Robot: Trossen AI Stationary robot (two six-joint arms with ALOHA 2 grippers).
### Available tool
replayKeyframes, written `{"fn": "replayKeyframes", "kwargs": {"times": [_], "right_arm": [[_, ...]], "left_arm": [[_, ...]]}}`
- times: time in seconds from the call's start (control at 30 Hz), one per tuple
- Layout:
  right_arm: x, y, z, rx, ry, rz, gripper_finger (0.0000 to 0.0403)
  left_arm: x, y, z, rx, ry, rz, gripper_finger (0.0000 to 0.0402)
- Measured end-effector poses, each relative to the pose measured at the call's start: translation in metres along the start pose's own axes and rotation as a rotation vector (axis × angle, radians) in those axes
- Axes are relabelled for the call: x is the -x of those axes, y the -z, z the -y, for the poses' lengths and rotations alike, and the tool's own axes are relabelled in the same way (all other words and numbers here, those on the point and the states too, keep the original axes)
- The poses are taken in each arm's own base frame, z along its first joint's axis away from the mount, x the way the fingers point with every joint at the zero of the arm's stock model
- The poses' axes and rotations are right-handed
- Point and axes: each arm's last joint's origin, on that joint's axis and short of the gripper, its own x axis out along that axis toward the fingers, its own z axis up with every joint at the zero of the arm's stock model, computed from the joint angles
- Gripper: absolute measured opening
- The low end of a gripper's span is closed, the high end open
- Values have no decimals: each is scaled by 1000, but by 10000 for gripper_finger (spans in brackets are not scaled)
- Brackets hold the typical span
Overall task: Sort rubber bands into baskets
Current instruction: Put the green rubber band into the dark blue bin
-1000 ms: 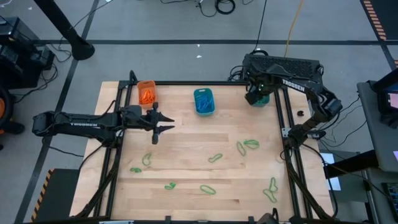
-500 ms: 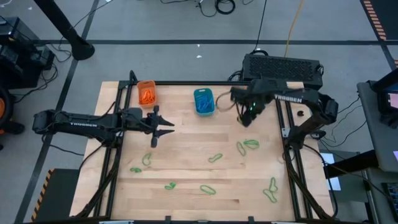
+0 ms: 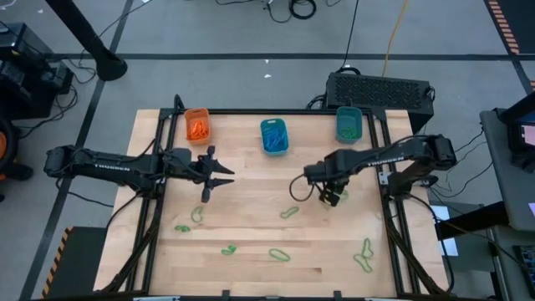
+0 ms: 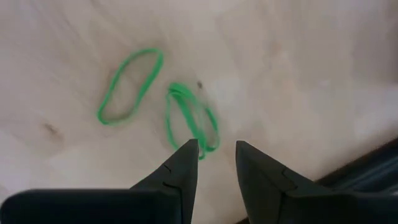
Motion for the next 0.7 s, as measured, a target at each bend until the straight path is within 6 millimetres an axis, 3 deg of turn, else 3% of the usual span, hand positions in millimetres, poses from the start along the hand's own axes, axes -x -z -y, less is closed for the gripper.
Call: {"fn": "replayKeyframes", "kwargs": {"times": [0.33,0.7], "right_arm": [[-36,18,-29,104,-99,35,100],[-64,27,-30,72,-107,48,100]], "left_arm": [[0,0,1,-2,6,1,128],[0,0,1,22,3,0,128]]}}
